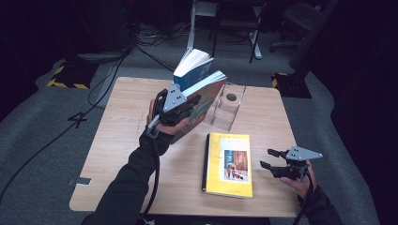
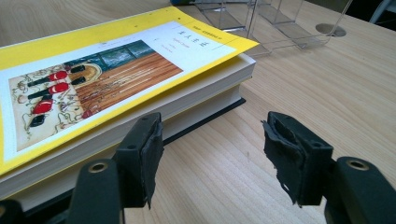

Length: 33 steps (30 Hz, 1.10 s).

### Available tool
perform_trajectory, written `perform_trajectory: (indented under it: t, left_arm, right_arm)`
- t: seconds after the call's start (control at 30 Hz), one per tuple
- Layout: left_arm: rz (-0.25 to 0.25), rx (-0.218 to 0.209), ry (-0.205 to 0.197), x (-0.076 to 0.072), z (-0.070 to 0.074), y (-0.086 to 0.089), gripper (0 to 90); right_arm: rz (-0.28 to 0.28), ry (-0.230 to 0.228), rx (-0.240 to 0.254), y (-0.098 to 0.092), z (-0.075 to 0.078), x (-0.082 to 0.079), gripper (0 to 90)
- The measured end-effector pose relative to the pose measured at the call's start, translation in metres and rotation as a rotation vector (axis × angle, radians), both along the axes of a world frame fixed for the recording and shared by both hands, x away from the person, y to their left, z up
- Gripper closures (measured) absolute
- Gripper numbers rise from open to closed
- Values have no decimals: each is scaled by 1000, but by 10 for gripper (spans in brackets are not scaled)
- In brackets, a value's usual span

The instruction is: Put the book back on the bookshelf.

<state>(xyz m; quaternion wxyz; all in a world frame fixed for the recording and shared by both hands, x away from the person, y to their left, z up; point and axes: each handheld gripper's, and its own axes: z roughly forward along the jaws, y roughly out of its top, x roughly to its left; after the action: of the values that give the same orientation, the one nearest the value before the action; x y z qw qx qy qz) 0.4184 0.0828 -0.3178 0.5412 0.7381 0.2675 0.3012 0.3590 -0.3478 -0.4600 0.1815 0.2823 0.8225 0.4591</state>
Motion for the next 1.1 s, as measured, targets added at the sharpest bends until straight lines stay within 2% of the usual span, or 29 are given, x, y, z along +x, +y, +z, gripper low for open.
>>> perform_trajectory:
  t: [0.17,0.27,0.5,0.7,0.9,1.1]
  left_arm:
    - [33,2,16,21,-5,-14,737]
    - [34,17,28,36,-9,-26,737]
    - [85,48,51,65,-17,-50,738]
    - [110,57,78,84,-27,-64,737]
    - [145,46,69,96,-28,-74,737]
    - [151,58,66,111,-32,-86,738]
  right_arm:
    - [2,2,0,1,-1,0,380]
    - [2,4,0,1,-1,0,382]
    - [7,5,-3,1,-1,0,387]
    - [12,7,11,1,-1,0,404]
    - [17,2,17,2,-1,0,406]
    - [12,7,30,1,-1,0,406]
